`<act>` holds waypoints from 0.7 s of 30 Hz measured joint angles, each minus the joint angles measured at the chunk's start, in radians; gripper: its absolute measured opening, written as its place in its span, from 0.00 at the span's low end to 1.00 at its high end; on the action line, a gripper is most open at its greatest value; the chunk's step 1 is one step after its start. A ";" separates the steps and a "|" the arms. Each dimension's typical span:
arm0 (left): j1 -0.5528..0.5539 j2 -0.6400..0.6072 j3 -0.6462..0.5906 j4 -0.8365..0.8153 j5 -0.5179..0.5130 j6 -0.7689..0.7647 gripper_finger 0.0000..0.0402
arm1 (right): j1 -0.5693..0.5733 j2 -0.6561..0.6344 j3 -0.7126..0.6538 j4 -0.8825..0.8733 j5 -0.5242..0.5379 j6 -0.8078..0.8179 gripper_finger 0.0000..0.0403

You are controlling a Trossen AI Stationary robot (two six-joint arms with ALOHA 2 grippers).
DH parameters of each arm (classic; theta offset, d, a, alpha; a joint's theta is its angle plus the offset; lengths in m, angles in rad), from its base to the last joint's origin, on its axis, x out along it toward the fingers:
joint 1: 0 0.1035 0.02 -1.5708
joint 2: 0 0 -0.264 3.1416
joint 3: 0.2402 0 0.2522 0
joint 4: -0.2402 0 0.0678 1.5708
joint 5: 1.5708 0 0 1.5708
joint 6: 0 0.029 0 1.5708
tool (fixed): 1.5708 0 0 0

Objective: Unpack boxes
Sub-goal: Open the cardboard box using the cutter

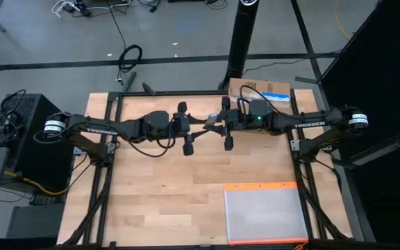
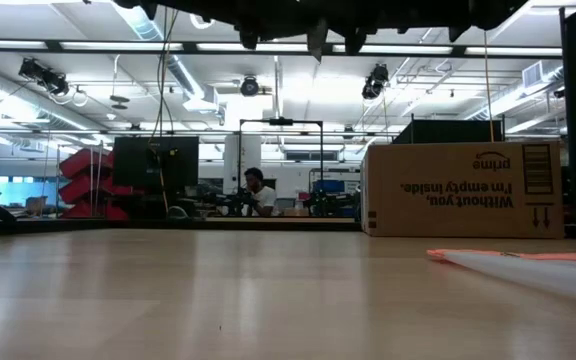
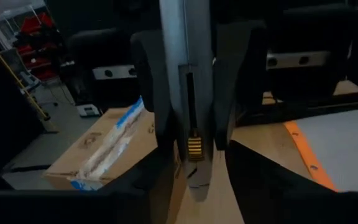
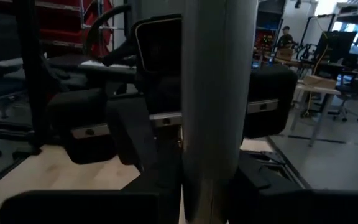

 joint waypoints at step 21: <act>-0.003 0.049 -0.002 0.088 0.014 -0.037 0.20 | 0.030 0.003 0.001 0.127 0.000 -0.001 0.15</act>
